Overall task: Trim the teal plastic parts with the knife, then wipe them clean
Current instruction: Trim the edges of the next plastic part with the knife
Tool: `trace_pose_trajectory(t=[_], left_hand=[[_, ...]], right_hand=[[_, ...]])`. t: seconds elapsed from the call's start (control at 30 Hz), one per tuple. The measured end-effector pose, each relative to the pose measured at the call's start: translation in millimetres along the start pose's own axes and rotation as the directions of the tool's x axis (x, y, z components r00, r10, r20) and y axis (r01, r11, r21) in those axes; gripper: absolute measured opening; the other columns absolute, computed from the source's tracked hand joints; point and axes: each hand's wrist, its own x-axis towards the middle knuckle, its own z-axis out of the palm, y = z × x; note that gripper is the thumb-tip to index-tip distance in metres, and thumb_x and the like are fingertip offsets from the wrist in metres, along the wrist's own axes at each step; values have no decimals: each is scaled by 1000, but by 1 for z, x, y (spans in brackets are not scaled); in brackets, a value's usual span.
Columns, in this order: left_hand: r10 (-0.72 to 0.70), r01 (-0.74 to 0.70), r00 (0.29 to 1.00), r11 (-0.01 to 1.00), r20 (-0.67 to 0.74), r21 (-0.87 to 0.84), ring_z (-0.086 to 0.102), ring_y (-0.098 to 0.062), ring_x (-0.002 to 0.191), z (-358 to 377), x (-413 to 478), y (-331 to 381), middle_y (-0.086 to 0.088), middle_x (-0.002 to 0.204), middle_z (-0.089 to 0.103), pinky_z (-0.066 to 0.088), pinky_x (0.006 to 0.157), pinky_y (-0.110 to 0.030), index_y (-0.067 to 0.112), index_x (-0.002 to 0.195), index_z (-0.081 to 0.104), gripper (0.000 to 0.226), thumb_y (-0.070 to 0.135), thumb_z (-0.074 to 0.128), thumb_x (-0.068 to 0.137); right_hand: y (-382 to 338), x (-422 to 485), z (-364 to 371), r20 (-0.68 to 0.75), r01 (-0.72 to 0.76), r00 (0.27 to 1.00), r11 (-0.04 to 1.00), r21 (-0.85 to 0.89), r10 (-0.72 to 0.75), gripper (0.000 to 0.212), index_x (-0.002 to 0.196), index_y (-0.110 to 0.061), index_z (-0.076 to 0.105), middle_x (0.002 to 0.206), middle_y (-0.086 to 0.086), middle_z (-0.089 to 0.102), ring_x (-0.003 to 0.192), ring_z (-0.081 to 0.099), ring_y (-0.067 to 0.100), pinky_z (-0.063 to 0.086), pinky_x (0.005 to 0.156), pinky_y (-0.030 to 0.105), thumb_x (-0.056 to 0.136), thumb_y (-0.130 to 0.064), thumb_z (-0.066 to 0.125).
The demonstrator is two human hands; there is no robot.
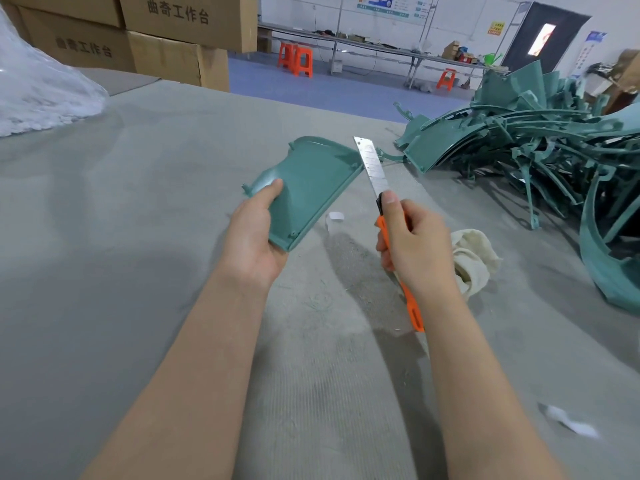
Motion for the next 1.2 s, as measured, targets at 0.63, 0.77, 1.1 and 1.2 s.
trace_pose_trajectory(t=[0.63, 0.77, 1.1, 1.2], left_hand=[[-16, 17, 1000, 993, 8, -118, 68, -12, 53, 1, 0, 3, -2, 62, 71, 49, 45, -18, 8, 91, 62, 12, 16, 55, 97], [9, -6, 1000, 992, 28, -125, 70, -11, 58, -1, 3, 2, -1, 66, 72, 51, 50, -19, 8, 91, 63, 12, 14, 54, 96], [85, -85, 996, 996, 13, 12, 71, -21, 95, 0, 6, -2, -8, 107, 73, 59, 78, -34, 9, 121, 62, 27, 19, 56, 96], [99, -99, 995, 995, 3, 5, 71, -19, 93, 0, 6, -1, -7, 106, 73, 60, 75, -32, 9, 120, 63, 27, 19, 56, 96]], right_hand=[[-8, -11, 15, 263, 187, 950, 981, -55, -167, 40, 63, -23, 53, 49, -4, 54, 41, 50, 12, 44, 47, 28, 96, -46, 51], [-6, -12, 14, 365, 220, 913, 973, -66, -181, 37, 63, -25, 55, 50, -4, 54, 42, 51, 10, 44, 46, 23, 95, -44, 54], [0, -3, 1, 73, 58, 996, 994, -94, -51, 46, 74, -11, 59, 55, -3, 57, 42, 50, 8, 44, 44, 22, 96, -50, 47], [-2, -4, 3, 108, 56, 993, 996, -70, -48, 46, 73, -11, 58, 55, -2, 57, 43, 50, 7, 42, 42, 18, 96, -50, 47]])
